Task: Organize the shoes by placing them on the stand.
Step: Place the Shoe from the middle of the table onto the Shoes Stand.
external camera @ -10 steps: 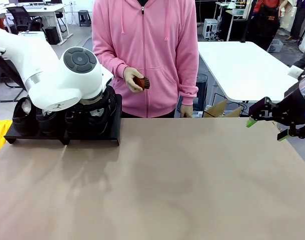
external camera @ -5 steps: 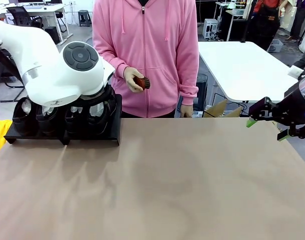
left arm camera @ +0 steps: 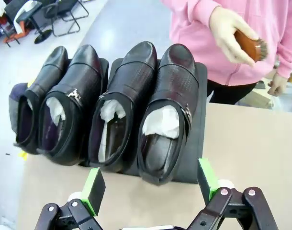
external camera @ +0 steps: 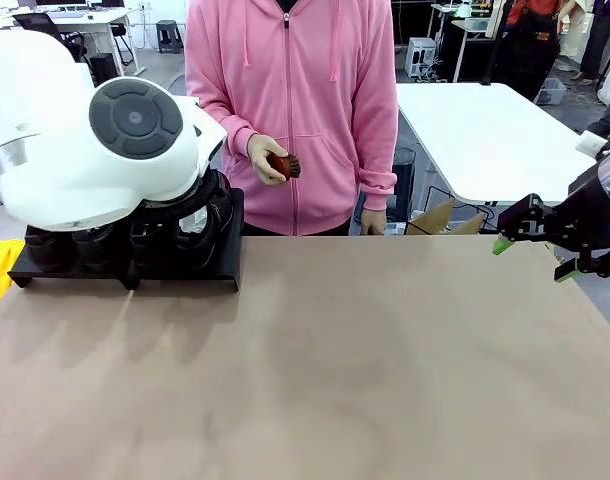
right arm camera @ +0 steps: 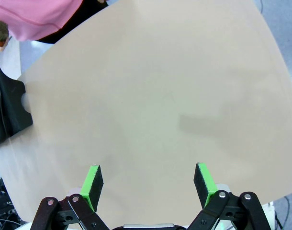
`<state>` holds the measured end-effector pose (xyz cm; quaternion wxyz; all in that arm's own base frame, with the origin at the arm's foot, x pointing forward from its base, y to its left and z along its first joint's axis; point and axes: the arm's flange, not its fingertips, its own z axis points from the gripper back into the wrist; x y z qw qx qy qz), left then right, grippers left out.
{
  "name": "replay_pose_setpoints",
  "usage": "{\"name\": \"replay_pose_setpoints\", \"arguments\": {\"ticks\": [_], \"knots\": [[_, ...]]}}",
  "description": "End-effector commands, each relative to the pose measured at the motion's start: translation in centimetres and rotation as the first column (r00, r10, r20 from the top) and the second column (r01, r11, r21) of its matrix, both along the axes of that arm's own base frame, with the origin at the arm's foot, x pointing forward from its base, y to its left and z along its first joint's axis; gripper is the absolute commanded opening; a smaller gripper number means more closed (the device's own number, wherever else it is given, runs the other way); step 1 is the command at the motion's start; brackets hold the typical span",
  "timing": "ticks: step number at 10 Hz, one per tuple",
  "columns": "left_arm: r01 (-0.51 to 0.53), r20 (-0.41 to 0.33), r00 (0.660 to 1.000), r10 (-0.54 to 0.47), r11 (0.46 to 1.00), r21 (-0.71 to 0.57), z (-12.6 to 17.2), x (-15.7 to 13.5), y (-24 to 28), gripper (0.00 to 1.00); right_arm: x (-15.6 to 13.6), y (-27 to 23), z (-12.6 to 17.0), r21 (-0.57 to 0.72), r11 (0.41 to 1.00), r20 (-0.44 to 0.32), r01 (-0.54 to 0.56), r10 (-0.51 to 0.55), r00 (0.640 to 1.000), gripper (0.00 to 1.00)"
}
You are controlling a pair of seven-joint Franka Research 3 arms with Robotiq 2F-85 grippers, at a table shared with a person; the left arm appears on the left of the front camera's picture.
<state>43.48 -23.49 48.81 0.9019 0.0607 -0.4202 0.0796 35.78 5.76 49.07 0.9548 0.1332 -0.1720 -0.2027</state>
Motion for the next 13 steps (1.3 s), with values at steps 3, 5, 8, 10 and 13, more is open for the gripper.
{"name": "replay_pose_setpoints", "arguments": {"ticks": [3,5,8,10,13], "knots": [[0.01,0.005,1.0,-0.01,1.0,-0.014,0.3,-1.7,-0.2,1.0,0.0,-0.1,0.1,-0.008,1.0,0.007,-0.015,0.015,1.0,1.0],[0.01,0.005,1.0,-0.01,1.0,-0.014,0.3,-1.7,-0.2,1.0,0.0,-0.1,0.1,-0.008,1.0,0.007,-0.015,0.015,1.0,1.0],[0.01,0.005,1.0,-0.01,1.0,-0.014,0.3,-1.7,-0.2,1.0,0.0,-0.1,0.1,-0.008,1.0,0.007,-0.015,0.015,1.0,1.0],[0.01,0.005,1.0,-0.01,1.0,-0.014,0.3,-1.7,-0.2,1.0,0.0,-0.1,0.1,-0.008,1.0,0.007,-0.015,0.015,1.0,1.0],[0.01,0.005,1.0,-0.01,1.0,-0.014,0.3,-1.7,-0.2,1.0,0.0,-0.1,0.1,-0.008,1.0,0.007,-0.015,0.015,1.0,1.0]]}}
